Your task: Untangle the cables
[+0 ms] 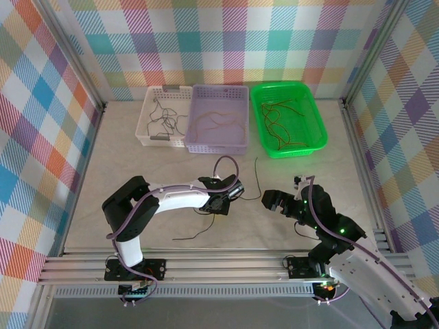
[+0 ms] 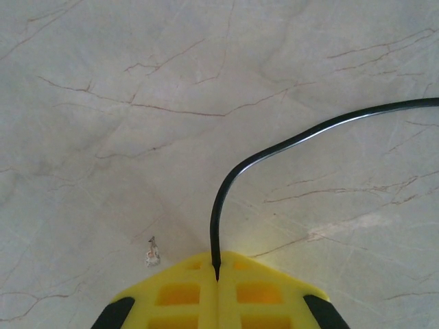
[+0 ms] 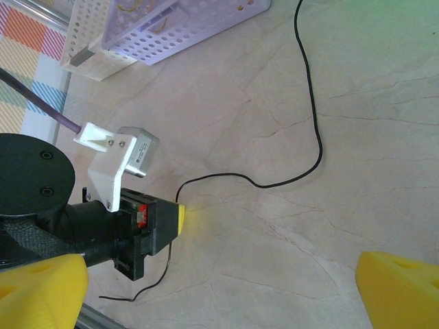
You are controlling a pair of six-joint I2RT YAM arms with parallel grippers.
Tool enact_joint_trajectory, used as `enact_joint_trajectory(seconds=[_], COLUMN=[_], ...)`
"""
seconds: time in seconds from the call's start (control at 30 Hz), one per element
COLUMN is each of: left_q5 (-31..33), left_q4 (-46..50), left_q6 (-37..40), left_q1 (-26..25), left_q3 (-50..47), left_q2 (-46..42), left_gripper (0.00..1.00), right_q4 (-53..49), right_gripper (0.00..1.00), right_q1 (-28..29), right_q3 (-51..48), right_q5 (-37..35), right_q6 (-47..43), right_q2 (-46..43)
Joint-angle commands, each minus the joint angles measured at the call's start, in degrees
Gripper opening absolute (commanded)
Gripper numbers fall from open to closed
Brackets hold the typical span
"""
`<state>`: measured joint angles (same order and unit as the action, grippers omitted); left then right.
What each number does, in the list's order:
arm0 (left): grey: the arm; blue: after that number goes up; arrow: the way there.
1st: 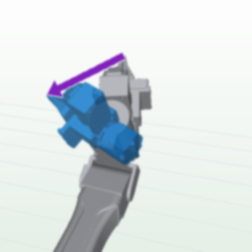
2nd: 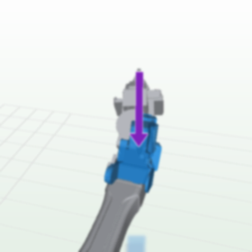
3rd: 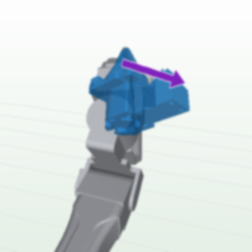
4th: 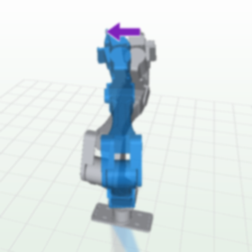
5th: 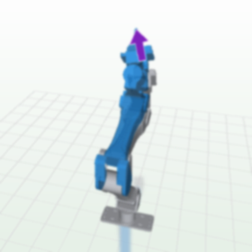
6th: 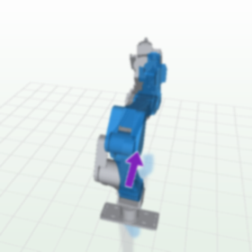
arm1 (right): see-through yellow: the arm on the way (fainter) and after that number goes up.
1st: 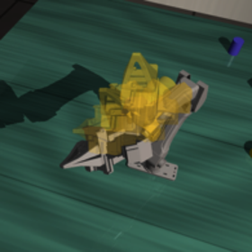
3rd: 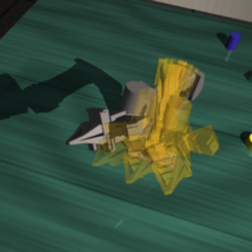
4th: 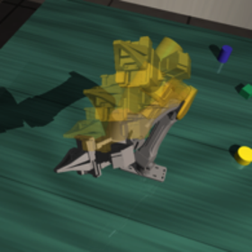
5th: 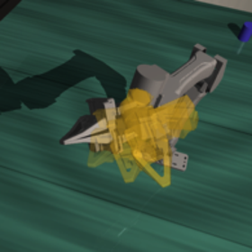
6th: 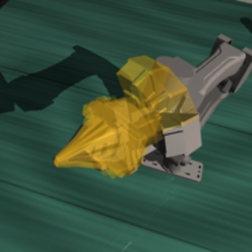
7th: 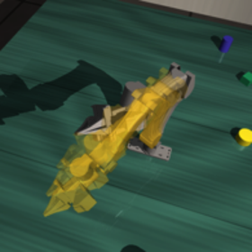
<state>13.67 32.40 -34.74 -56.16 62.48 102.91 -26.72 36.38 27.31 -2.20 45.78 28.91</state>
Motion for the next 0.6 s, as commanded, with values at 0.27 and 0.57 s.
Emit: enact_joint_trajectory(seconds=[0.27,0.57], left_q5=[12.0,17.0], left_q4=[9.3,10.8], left_q6=[2.4,6.1], left_q1=[-0.4,4.7], left_q3=[5.4,9.1], left_q2=[-23.7,-35.5], left_gripper=[0.0,0.0], right_q4=[0.9,1.1], right_gripper=[1.0,1.0], right_q1=[0.3,0.3], right_q3=[-1.7,-2.1], right_q5=[-1.2,-1.4], right_q6=[-0.3,-1.3], right_q2=[-1.0,-3.8])
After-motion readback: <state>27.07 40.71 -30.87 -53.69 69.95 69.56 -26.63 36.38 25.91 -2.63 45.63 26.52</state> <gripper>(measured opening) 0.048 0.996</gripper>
